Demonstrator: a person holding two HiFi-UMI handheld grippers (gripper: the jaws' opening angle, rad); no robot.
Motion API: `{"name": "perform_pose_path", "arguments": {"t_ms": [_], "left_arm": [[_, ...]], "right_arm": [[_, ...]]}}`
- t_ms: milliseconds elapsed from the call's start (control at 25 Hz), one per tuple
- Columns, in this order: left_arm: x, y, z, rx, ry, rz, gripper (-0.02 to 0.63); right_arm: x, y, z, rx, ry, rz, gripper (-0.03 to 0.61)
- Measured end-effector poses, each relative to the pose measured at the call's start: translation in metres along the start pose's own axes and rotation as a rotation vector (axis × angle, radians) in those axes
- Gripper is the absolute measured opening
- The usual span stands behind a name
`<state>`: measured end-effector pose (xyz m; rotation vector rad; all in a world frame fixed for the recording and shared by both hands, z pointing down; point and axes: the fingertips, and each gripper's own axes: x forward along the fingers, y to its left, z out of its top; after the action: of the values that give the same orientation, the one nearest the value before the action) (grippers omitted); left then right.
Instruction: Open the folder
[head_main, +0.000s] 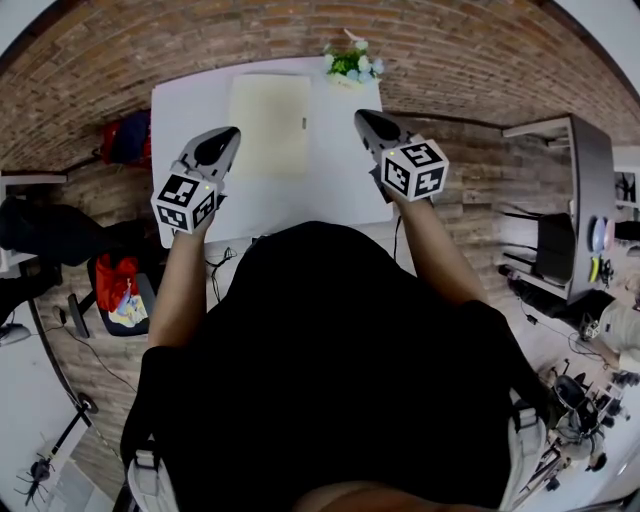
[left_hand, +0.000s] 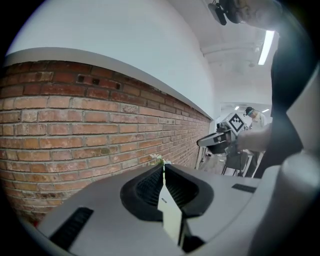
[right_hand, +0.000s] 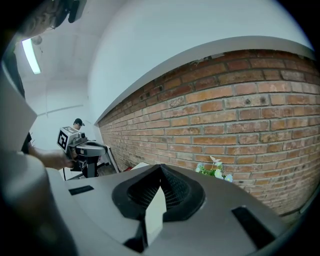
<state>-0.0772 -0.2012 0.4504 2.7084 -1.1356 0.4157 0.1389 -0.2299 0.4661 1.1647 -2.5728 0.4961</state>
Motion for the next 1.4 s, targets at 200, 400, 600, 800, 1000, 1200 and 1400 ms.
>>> {"name": "perform_pose_path", "arguments": {"t_ms": [200, 400, 600, 800, 1000, 1200, 1400], "left_arm": [[0.007, -0.007, -0.006, -0.006, 0.013, 0.005, 0.02], [0.016, -0.013, -0.012, -0.01, 0.029, 0.004, 0.02], [0.023, -0.021, -0.024, -0.006, 0.057, -0.001, 0.02], [0.029, -0.027, -0.039, 0.035, 0.087, 0.005, 0.02], [0.035, -0.034, -0.05, 0.038, 0.109, -0.005, 0.019], [0.042, -0.04, -0.062, 0.07, 0.125, -0.006, 0.019], [0.054, -0.048, -0.08, 0.096, 0.162, -0.021, 0.02]], "right_arm": [[-0.001, -0.006, -0.01, -0.003, 0.018, 0.016, 0.028], [-0.001, -0.009, -0.022, -0.002, 0.044, 0.03, 0.028], [0.001, -0.01, -0.038, -0.007, 0.076, 0.04, 0.028], [0.0, -0.01, -0.054, 0.017, 0.105, 0.053, 0.028], [-0.001, -0.005, -0.066, 0.025, 0.128, 0.065, 0.028], [-0.001, 0.0, -0.078, 0.029, 0.151, 0.075, 0.028], [-0.002, -0.002, -0.089, 0.028, 0.171, 0.078, 0.028]]}}
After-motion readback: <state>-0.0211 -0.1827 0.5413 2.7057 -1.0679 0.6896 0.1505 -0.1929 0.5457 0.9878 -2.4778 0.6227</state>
